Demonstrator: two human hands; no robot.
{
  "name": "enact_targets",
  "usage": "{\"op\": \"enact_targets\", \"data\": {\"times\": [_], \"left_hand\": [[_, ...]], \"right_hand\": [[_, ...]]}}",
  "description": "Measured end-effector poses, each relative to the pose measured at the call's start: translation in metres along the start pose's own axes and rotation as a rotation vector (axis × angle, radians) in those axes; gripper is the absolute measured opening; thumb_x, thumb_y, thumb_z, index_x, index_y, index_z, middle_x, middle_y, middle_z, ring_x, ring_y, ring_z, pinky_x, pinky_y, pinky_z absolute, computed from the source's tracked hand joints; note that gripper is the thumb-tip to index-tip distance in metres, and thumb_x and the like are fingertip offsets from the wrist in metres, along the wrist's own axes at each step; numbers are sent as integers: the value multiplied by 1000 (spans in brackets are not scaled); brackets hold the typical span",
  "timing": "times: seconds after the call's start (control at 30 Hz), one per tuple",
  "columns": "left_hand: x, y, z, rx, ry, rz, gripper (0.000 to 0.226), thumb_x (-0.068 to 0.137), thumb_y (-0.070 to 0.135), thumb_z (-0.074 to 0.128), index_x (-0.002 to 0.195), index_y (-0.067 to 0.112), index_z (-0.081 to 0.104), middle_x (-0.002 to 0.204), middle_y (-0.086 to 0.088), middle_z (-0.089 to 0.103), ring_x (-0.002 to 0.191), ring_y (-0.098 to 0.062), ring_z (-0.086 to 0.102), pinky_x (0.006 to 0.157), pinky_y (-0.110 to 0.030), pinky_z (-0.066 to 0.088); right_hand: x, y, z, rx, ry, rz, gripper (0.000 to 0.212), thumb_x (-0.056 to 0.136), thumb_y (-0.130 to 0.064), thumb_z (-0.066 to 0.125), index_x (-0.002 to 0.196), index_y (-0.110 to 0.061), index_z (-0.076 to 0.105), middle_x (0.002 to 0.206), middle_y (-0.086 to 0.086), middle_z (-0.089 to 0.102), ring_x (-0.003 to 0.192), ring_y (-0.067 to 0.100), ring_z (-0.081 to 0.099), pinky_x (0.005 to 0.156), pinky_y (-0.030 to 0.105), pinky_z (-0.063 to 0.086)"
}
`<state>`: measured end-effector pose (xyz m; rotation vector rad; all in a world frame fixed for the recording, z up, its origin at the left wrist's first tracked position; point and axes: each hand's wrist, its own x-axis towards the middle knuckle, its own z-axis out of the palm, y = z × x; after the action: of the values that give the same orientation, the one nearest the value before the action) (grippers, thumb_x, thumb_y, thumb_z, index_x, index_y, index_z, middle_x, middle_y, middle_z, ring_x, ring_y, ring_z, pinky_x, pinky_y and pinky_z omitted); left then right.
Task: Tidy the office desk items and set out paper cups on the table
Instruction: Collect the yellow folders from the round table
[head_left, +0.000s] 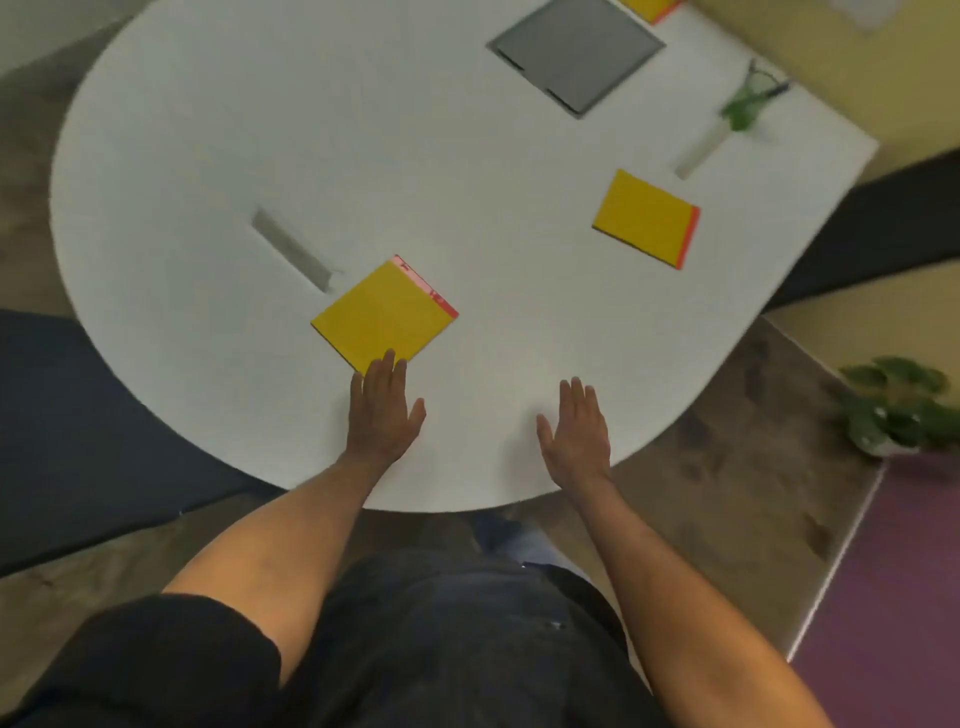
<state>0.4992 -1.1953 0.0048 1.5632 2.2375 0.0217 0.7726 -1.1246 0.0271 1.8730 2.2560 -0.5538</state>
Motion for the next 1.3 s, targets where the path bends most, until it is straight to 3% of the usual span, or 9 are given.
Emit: {"op": "enact_targets", "data": {"times": [0.3,0.7,0.87,1.13,1.3], "left_hand": [[38,16,-3,-169,137,-406,68,100,38,50,156,7,27,167,-12,18,153,-32,19,125,-52,10],[65,-11,21,-311,220,-643,71,101,43,45,159,10,20,168,-10,14,155,-28,14,127,-50,8],[83,-30,25,-426,207,-761,71,102,43,45,160,12,18,169,-7,12,156,-26,13,127,-46,11],[106,-26,23,-624,161,-909,69,96,42,53,154,14,28,152,-10,37,135,-32,39,106,-46,41],[118,-26,27,-746,197,-1027,68,95,40,56,152,15,31,150,-8,37,134,-30,38,105,-44,45]], "right_hand": [[142,-29,-23,-102,-106,-400,67,107,-42,36,161,-7,17,169,11,14,158,28,8,127,37,11],[230,-101,5,-169,-141,-714,69,105,-43,40,159,-2,23,166,18,23,156,34,18,128,43,16],[250,-135,12,-67,-202,-685,68,104,-41,45,157,-3,27,162,18,32,151,35,29,124,46,26],[258,-168,30,27,-310,-547,62,98,-32,56,149,-6,32,138,20,50,124,43,48,96,51,45],[257,-178,40,63,-299,-439,50,95,-25,59,139,-8,44,135,17,53,122,39,49,96,51,47]]}}
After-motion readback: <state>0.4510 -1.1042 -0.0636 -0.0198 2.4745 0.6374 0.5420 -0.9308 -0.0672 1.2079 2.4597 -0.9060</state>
